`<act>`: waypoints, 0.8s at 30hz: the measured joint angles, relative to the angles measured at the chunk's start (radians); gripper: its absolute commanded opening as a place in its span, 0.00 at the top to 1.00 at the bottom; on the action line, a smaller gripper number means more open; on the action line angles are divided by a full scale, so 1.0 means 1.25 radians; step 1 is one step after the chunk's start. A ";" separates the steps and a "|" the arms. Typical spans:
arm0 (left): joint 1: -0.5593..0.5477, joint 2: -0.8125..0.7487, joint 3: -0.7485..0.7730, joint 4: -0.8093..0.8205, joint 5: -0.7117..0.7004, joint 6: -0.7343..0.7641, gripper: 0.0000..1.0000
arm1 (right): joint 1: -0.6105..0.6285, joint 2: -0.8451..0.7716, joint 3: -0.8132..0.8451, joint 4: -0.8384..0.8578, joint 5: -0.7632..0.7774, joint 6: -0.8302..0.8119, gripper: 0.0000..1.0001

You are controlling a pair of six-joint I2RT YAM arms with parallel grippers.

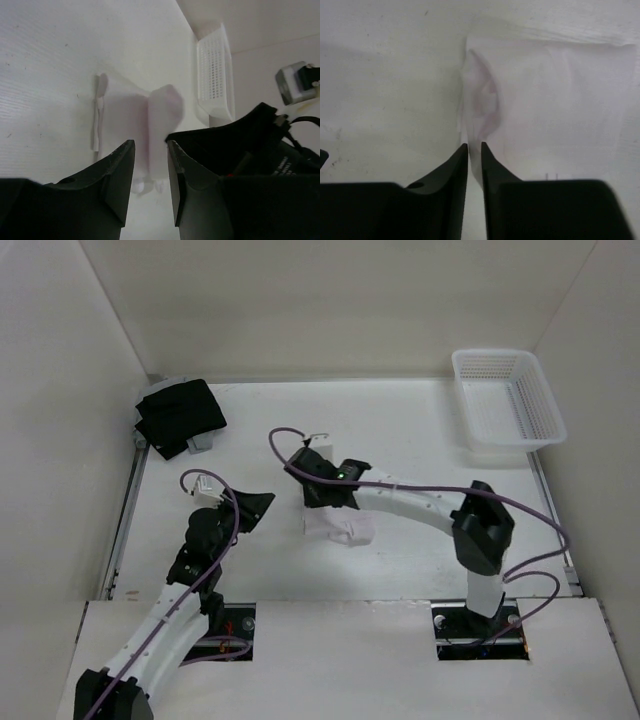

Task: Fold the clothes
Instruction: Fold the tank top

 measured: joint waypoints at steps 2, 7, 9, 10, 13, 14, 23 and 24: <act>0.035 -0.013 0.000 -0.001 0.024 -0.005 0.69 | 0.026 0.072 0.071 -0.027 0.007 0.011 0.63; 0.055 -0.018 -0.002 -0.002 0.049 -0.016 0.69 | 0.066 0.111 0.110 -0.058 0.013 0.033 0.60; 0.049 -0.016 -0.002 -0.002 0.052 -0.017 0.69 | 0.067 0.077 0.081 -0.038 0.016 0.037 0.64; 0.046 -0.013 -0.002 -0.002 0.053 -0.017 0.69 | 0.064 0.043 0.043 -0.016 0.017 0.039 0.69; 0.036 0.015 -0.002 0.013 0.052 -0.017 0.69 | 0.044 -0.085 -0.092 0.052 0.010 0.042 0.89; 0.027 0.033 -0.002 0.023 0.049 -0.017 0.69 | 0.030 -0.131 -0.143 0.087 0.003 0.043 0.94; -0.176 0.341 0.067 0.143 -0.033 0.023 0.84 | -0.131 -0.327 -0.558 0.471 -0.152 0.061 0.99; -0.190 0.388 0.086 0.164 -0.040 0.030 0.87 | -0.141 -0.326 -0.583 0.500 -0.175 0.066 0.99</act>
